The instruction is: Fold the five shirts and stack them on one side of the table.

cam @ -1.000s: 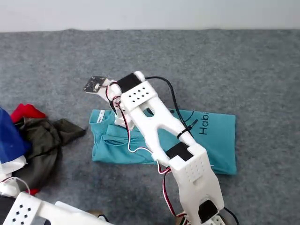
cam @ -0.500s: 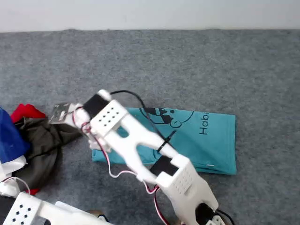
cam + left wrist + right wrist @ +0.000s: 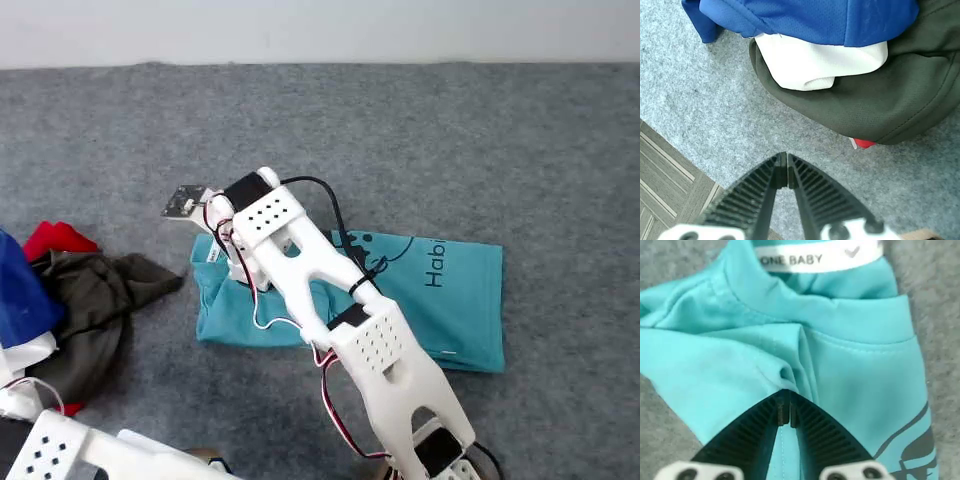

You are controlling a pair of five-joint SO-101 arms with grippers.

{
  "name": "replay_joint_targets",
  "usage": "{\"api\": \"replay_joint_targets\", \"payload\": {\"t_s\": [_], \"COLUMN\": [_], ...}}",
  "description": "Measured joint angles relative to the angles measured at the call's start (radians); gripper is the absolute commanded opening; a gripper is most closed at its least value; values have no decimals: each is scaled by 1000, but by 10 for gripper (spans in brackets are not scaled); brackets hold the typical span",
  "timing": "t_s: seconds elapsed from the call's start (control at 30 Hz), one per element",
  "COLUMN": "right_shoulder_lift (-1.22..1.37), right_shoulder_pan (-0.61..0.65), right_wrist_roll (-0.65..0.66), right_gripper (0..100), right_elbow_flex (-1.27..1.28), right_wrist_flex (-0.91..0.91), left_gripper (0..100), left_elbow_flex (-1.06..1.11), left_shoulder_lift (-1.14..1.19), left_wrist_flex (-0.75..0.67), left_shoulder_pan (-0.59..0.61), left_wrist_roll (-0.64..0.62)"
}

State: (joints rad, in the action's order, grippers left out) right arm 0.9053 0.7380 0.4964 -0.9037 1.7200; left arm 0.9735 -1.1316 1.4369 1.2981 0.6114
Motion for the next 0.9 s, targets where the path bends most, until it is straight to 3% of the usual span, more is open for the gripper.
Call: {"api": "replay_joint_targets", "payload": {"t_s": [0.3,0.53,0.73,0.9], "right_shoulder_lift": [-11,-140,-408,-681], "right_shoulder_pan": [69,66,-83,-272], "right_wrist_roll": [2,-5,-143,-167], "right_gripper": [10,10,10,10], "right_elbow_flex": [-114,17,256,566], "right_wrist_flex": [34,35,35,35], "left_gripper": [15,15,15,15], "left_elbow_flex": [0,0,0,0], "left_shoulder_lift": [0,0,0,0], "left_wrist_flex": [0,0,0,0], "left_shoulder_pan": [0,0,0,0], "left_wrist_roll": [0,0,0,0]}}
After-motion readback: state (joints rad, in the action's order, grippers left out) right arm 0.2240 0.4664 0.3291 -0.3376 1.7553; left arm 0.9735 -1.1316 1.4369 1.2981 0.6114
